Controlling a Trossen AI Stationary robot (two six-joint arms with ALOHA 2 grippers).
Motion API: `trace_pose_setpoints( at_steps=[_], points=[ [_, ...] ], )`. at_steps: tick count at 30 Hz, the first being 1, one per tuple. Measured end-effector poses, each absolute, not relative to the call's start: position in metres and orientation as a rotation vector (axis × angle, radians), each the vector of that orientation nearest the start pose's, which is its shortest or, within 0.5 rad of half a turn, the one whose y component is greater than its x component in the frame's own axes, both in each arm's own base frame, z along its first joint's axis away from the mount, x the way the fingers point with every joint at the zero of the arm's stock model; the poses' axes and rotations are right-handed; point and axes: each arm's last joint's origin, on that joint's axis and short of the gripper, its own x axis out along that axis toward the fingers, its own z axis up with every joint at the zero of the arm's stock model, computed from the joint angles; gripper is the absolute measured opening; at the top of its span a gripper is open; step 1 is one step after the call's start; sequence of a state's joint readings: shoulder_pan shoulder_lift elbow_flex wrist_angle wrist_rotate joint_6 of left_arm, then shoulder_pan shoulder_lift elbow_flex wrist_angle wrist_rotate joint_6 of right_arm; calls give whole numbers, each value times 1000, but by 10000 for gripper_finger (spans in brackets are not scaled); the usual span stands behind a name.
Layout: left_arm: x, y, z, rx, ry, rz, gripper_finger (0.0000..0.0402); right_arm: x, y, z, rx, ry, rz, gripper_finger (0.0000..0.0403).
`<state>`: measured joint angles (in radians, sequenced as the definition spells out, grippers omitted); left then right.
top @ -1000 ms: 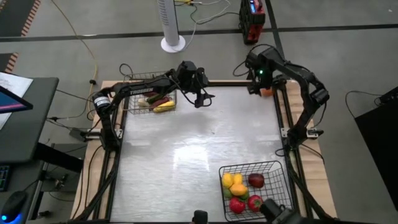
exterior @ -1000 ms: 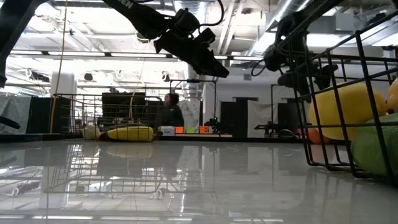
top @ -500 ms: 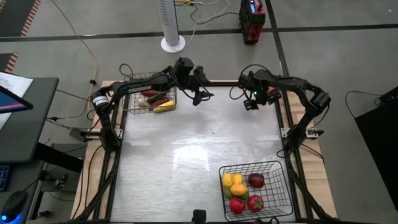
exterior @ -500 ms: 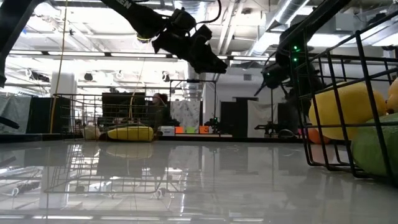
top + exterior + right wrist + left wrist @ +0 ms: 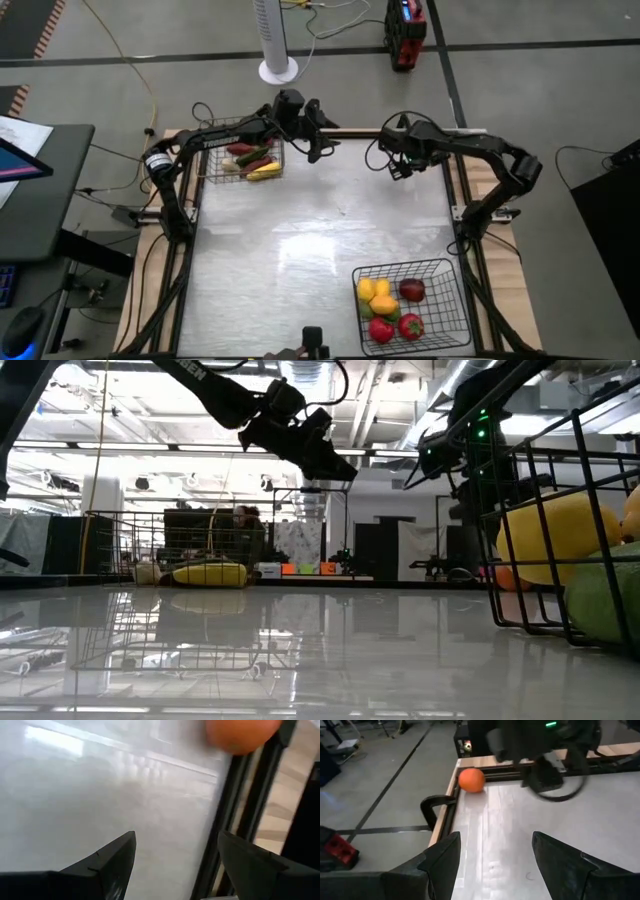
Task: Sort produce into baskets
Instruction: Move the bottom wire basket to the center of the table
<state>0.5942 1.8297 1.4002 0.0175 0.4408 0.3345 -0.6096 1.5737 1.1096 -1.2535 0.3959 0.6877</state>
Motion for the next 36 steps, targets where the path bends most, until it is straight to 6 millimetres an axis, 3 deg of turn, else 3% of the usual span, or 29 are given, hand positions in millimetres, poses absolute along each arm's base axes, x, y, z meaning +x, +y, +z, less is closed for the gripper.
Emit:
trace_pose_setpoints(
  at_steps=[12,19,26,31,36],
  points=[
    [359,221,274,114,366,49,235,199,-98,221,765,1422,-1159,308],
    [362,215,274,121,367,34,235,211,-92,220,752,1358,-1096,308],
    [356,218,279,125,379,70,235,228,-94,221,726,1182,-1039,308],
    [347,220,284,126,410,74,235,235,-77,220,837,1285,-734,308],
    [339,218,292,114,412,38,235,243,-38,220,838,1389,-444,308]
  ],
)
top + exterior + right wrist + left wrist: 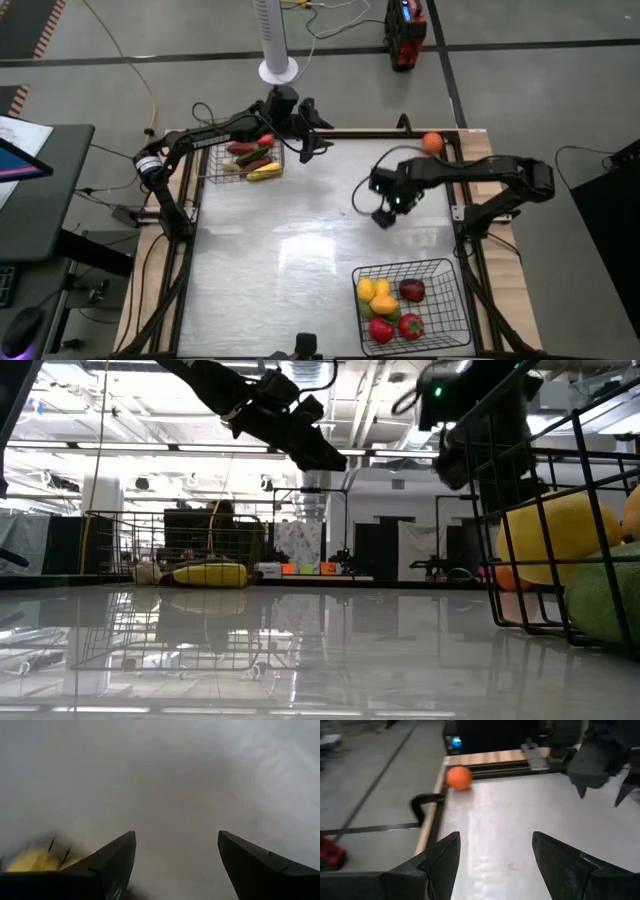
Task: Sort produce into baskets
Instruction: Move the bottom wire basket to the center of the table
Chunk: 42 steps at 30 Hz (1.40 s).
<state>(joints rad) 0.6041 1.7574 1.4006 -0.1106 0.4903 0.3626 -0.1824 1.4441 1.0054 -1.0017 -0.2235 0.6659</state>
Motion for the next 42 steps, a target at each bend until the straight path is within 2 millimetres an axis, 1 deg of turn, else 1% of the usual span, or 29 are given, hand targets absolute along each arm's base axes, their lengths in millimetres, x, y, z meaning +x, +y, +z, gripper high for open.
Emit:
trace_pose_setpoints(
  at_steps=[2,4,9,11,14,17,21,23,25,26,28,29,31,33,38,42],
  points=[
    [339,216,291,99,412,-3,235,246,-21,221,841,1426,-324,308],
    [339,214,291,89,398,-40,235,246,-5,221,825,1460,-246,308],
    [340,212,295,72,369,-76,235,246,30,222,777,1497,-190,308],
    [339,210,297,75,364,-79,235,247,36,222,743,1494,-151,308],
    [337,208,302,86,353,-80,235,248,33,227,749,1487,-187,304],
    [337,208,303,90,352,-82,235,248,32,244,737,1454,-196,296],
    [336,208,301,94,371,-75,235,252,35,281,737,1322,-108,291],
    [336,208,300,97,392,-63,235,252,43,299,735,1265,-71,291],
    [335,209,298,92,404,-56,235,249,57,307,679,1248,-60,290],
    [334,209,298,91,406,-55,235,246,65,306,633,1253,-63,290],
    [333,211,298,91,406,-52,235,243,81,296,508,1296,-77,290],
    [333,211,298,91,406,-51,235,241,88,290,445,1342,-86,290],
    [333,211,298,89,407,-49,235,237,97,278,374,1452,-122,290],
    [333,211,298,75,406,-47,235,236,102,269,358,1531,-171,290],
    [334,211,298,56,407,-44,235,241,111,258,356,1581,-173,287],
    [334,211,298,56,408,-42,235,244,115,249,317,1627,-150,263]
  ],
)
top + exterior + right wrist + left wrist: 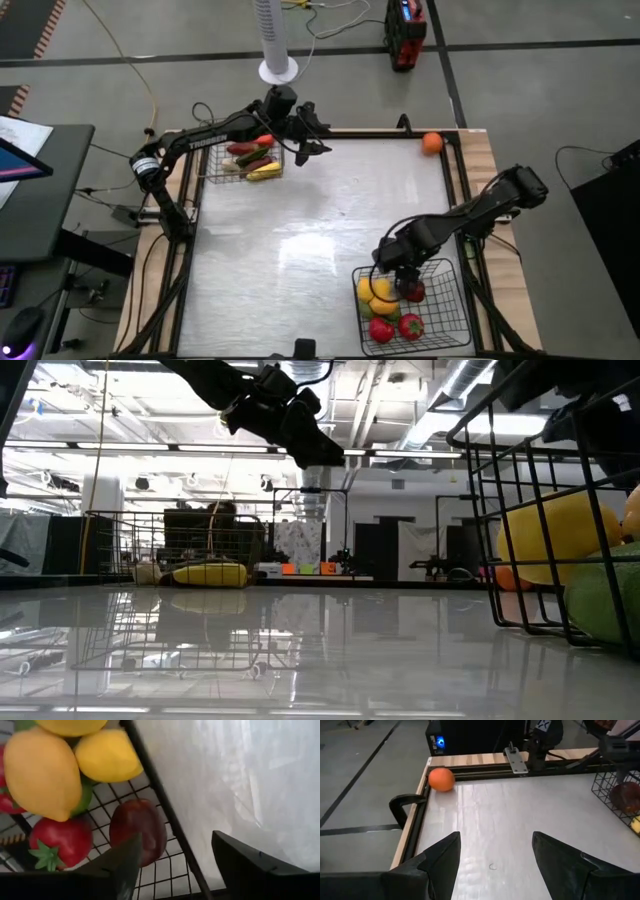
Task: Sort produce into baskets
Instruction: Move the bottom wire basket to the center of the table
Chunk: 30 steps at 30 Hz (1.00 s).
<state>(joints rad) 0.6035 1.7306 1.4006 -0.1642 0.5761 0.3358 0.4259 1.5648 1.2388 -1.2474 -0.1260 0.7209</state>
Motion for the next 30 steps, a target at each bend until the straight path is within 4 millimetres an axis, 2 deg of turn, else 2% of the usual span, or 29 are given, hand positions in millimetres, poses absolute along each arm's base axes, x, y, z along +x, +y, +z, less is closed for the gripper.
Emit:
trace_pose_setpoints(
  at_steps=[3,7,10,13,19,22,25,30],
  points=[
    [333,212,297,62,420,-20,235,248,116,242,270,1658,-123,218],
    [333,211,298,67,423,-16,235,252,112,237,243,1676,-104,134],
    [327,209,306,83,415,-24,235,252,105,240,244,1673,-94,74],
    [320,205,317,99,395,-29,235,249,98,246,245,1666,-106,31],
    [314,203,312,138,356,-11,235,250,78,250,171,1645,-164,31],
    [307,204,317,155,315,17,235,252,67,249,89,1651,-166,49],
    [296,205,322,156,300,42,235,257,50,248,17,1639,-158,58],
    [280,205,330,154,286,75,235,269,17,248,-66,1573,-101,49]
  ],
)
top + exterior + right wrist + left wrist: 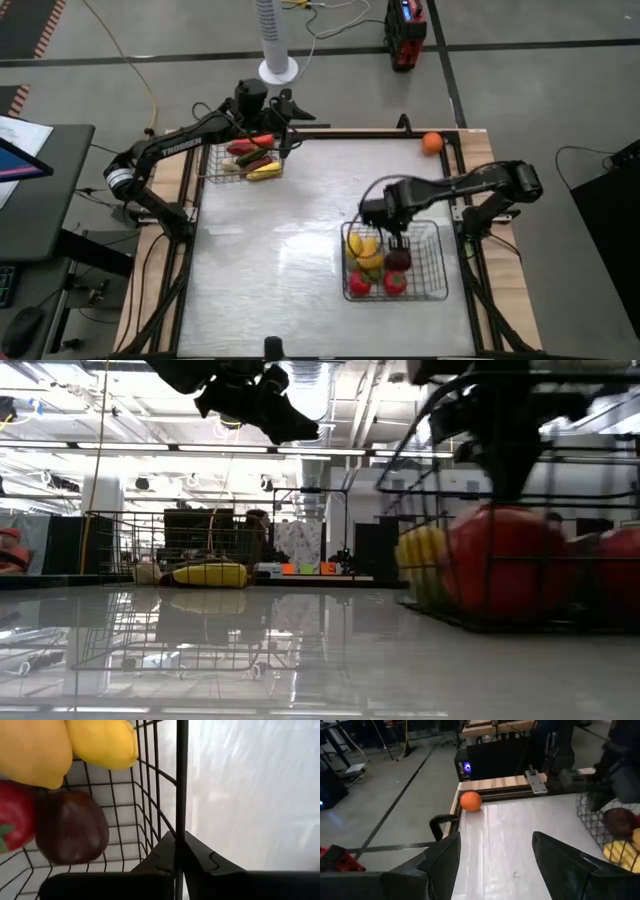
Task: Sort produce into baskets
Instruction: Move the bottom wire basket to the center of the table, then put the orange into the bottom wire basket
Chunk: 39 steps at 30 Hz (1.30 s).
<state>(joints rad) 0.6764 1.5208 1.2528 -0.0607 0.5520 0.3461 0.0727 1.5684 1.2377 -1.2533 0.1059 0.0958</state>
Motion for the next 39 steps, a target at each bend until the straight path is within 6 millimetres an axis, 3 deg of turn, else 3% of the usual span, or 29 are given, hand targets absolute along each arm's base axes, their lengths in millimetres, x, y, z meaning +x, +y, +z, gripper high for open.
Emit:
trace_pose_setpoints(
  at_steps=[9,22,26,31,35,39],
  points=[
    [262,199,330,168,285,94,235,299,-40,253,-129,1256,-38,51],
    [261,198,330,151,291,93,235,316,-55,259,-183,1067,-45,58],
    [261,198,330,149,291,92,235,316,-64,251,-142,1110,-56,99],
    [261,198,329,151,291,91,235,318,-65,253,-117,1116,-63,189],
    [261,198,329,156,291,90,235,313,-71,283,-69,1110,-108,245],
    [261,198,330,154,282,68,235,295,-84,313,9,1063,-199,259]
  ],
)
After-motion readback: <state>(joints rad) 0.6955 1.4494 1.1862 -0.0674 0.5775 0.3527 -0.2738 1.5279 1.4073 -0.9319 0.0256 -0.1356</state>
